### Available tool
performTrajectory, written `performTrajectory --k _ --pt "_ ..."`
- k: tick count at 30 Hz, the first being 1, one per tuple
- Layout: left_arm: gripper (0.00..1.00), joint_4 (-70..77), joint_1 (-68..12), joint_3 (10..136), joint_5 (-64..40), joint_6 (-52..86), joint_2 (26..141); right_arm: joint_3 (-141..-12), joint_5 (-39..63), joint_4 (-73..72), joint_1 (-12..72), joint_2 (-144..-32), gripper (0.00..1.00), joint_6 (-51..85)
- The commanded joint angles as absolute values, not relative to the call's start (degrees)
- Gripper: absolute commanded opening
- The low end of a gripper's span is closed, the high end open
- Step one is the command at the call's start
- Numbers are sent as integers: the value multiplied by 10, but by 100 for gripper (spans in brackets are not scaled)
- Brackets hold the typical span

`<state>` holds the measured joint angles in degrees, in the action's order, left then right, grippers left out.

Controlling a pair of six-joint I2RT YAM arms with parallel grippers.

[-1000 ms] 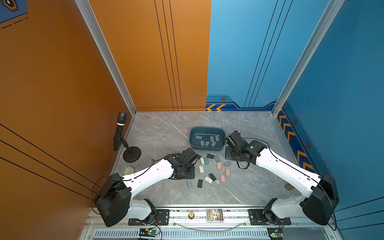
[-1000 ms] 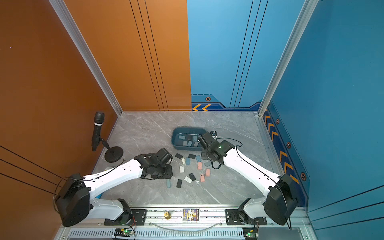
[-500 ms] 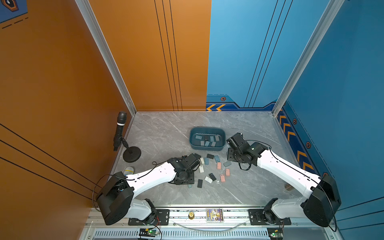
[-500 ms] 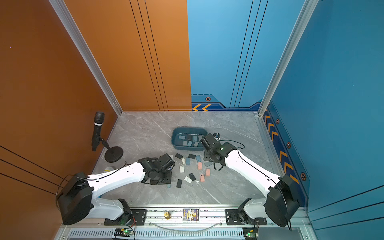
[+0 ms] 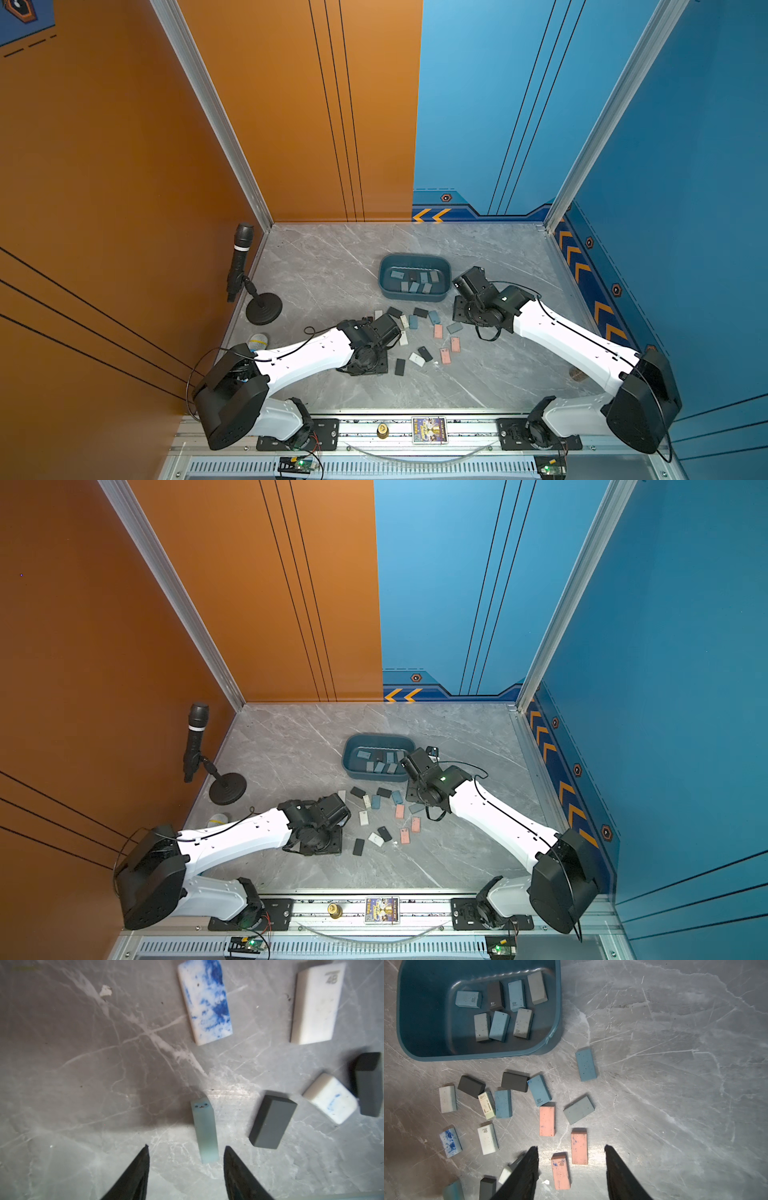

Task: Put the eraser in the storage box
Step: Pick up the eraser from the center of the board.

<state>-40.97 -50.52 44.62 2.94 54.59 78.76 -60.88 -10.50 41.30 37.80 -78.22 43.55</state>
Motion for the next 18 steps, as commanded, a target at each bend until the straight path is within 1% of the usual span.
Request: performTrajectory --k 1,18 --pt "58 -425 -515 437 46 562 788 -600 -99 408 375 -790 53 441" --pt "57 -425 -530 435 57 575 821 -589 -96 402 374 -783 53 445"
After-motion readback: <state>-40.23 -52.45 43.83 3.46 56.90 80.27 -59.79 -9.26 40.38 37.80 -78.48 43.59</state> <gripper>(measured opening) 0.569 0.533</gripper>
